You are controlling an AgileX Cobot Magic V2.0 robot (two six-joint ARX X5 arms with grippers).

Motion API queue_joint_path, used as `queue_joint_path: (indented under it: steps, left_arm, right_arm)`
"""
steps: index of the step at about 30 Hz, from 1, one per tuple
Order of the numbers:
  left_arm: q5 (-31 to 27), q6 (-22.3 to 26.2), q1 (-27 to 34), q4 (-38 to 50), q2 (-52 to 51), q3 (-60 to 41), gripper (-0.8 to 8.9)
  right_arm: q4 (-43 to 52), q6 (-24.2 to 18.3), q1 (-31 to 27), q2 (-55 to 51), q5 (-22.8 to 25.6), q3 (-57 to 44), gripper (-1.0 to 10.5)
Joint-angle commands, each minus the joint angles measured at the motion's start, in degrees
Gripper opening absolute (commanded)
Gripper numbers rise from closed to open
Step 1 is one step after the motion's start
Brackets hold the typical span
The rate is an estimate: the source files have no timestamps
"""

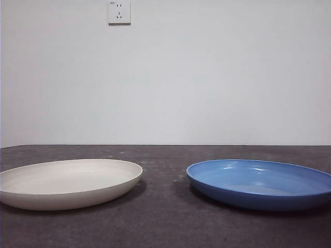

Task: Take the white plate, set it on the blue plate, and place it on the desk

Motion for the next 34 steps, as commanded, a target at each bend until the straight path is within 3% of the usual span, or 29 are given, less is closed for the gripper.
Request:
queue_joint_path:
  steps: [1,4,9,21,34]
  left_arm:
    - [-0.13,-4.44,0.11,1.18,-0.07,-1.16,0.16]
    - [0.11,-5.77,0.09,1.07,-0.04,-1.05,0.16]
    - [0.72,-10.32,-0.72,1.36,0.59,1.29,0.16]
    - [0.85,-11.67,-2.51,2.14,12.55,18.84,0.16]
    - [12.48,-11.45,-4.57,-8.83,27.32,42.03,0.16]
  right_arm:
    - [0.61,6.25,0.04,-0.09,-3.48,-0.28,0.3]
    - [0.5,9.46,0.11,-0.07,-6.12,-0.09,0.1]
    - [0.52,16.06,0.22,-0.04,-6.05,1.73,0.1]
    - [0.04,23.17,0.22,8.37,-5.84,16.09,0.1]
    - [-9.97,23.71,0.92,27.19,-22.67,37.05,0.1]
